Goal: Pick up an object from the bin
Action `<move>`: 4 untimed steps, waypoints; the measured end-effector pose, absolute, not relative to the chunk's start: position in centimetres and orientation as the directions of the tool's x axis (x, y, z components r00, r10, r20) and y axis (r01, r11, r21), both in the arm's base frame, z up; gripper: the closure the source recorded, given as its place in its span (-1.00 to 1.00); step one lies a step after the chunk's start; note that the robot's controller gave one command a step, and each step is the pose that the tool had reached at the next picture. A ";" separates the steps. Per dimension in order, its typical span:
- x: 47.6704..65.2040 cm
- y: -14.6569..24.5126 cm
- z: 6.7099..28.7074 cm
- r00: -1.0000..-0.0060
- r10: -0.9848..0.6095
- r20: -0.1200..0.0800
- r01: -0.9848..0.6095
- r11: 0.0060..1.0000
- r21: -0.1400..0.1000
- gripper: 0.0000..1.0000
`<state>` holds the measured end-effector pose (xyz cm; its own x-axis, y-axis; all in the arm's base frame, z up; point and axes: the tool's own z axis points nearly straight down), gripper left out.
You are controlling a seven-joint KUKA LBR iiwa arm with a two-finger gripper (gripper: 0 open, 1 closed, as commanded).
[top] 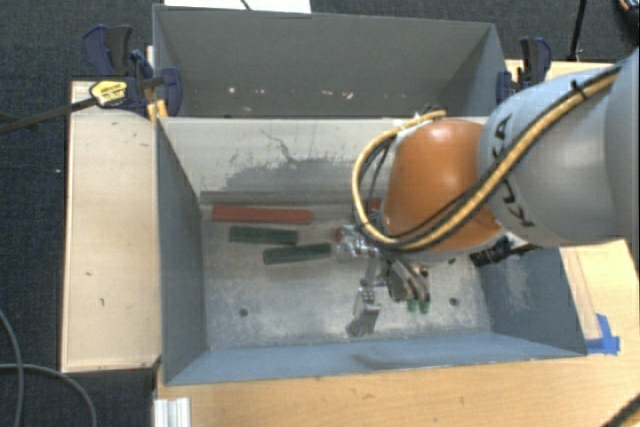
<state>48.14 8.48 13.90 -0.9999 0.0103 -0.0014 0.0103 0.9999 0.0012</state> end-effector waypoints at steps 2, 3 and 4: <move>55.0 13.5 7.4 -0.998 -0.056 -0.009 -0.056 0.998 0.004 1.00; 55.7 10.3 26.3 -0.999 -0.038 -0.012 -0.038 0.999 0.002 1.00; 55.5 10.3 25.8 -0.999 -0.040 -0.003 -0.040 0.999 0.001 -1.00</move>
Offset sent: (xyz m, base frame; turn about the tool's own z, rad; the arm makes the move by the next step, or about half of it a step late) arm 0.0654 0.0487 -0.0690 -0.0626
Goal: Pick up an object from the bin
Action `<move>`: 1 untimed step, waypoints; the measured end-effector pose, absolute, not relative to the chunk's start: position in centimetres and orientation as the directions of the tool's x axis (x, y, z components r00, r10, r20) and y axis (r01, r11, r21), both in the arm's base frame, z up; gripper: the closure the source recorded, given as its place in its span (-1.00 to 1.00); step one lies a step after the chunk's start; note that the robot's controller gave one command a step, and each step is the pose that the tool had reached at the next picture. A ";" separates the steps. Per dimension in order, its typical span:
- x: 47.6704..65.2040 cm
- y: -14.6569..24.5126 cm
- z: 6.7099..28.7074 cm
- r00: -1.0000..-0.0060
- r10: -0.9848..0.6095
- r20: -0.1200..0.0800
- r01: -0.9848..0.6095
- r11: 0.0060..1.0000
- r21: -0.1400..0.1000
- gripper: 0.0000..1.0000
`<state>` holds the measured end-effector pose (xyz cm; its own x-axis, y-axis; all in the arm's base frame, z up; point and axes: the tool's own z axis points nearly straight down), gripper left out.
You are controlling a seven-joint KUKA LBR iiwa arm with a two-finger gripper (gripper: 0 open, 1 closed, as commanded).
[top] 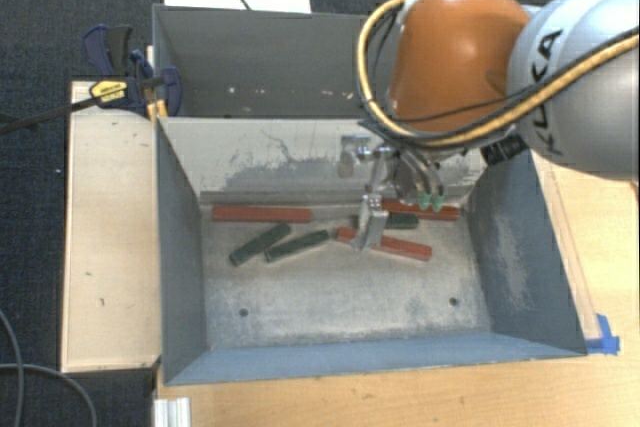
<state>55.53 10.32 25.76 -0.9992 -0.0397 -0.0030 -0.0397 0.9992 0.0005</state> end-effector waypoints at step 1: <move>51.8 6.9 11.6 -0.998 0.063 0.007 0.063 0.998 -0.001 -1.00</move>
Offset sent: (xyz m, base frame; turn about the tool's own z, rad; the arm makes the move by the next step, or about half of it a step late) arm -0.0351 -0.0334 -0.1374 0.1032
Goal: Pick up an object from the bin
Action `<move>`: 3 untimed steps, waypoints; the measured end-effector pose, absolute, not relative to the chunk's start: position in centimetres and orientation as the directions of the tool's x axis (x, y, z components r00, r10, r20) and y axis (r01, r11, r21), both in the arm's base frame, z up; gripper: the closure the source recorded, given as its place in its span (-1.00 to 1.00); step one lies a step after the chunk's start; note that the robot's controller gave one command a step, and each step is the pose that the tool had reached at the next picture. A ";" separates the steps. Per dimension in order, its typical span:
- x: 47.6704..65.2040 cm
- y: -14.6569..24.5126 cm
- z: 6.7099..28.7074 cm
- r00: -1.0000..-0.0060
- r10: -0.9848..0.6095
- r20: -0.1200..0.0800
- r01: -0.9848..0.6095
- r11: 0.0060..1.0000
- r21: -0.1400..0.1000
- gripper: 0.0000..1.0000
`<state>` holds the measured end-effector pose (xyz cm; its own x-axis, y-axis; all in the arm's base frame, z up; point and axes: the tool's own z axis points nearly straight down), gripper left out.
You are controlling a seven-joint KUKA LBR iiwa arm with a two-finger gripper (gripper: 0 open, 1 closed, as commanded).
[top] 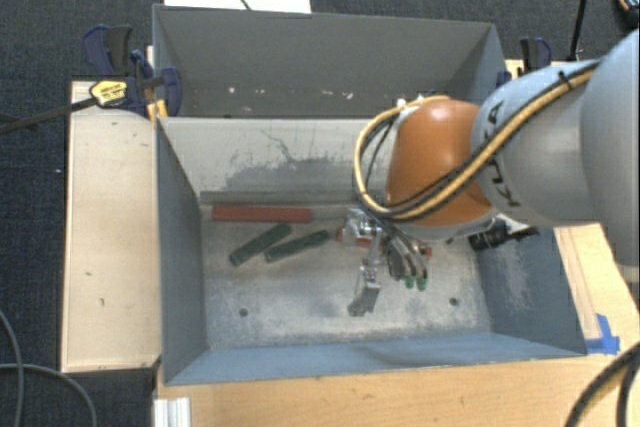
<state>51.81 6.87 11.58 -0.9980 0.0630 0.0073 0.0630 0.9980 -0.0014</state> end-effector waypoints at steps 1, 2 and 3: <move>59.2 8.9 7.0 -0.994 -0.111 -0.004 -0.111 0.994 0.001 -1.00; 58.1 -0.1 7.1 -1.000 -0.015 -0.001 -0.015 1.000 -0.003 -1.00; 58.1 0.4 7.1 -1.000 -0.022 -0.002 -0.022 1.000 0.001 1.00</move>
Offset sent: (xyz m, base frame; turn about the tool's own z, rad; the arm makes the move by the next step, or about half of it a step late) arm 0.0734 0.0195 -0.0458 -0.1745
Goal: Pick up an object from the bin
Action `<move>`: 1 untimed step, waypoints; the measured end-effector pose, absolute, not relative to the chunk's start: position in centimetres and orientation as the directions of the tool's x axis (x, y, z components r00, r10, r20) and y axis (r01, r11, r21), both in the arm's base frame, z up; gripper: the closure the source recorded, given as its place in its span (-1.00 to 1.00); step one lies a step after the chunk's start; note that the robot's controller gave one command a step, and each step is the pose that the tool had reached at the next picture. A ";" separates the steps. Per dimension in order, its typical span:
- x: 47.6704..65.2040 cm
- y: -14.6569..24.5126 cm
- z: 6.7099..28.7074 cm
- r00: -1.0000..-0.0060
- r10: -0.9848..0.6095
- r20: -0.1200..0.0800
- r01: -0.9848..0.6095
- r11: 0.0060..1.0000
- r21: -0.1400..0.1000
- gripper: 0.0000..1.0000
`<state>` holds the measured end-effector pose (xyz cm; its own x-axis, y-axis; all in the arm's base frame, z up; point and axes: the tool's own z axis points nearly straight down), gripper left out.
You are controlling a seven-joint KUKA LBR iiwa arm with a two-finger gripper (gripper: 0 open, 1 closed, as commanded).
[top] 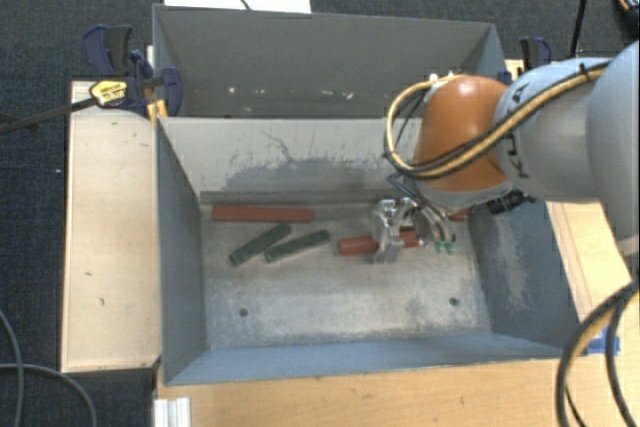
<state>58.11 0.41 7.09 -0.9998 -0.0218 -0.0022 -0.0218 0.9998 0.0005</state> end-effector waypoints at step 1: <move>56.2 1.8 20.6 -0.998 -0.066 -0.010 -0.066 0.998 0.000 1.00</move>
Offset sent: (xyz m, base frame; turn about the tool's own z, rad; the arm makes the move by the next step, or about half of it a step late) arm -0.0209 0.0141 0.1292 -0.0507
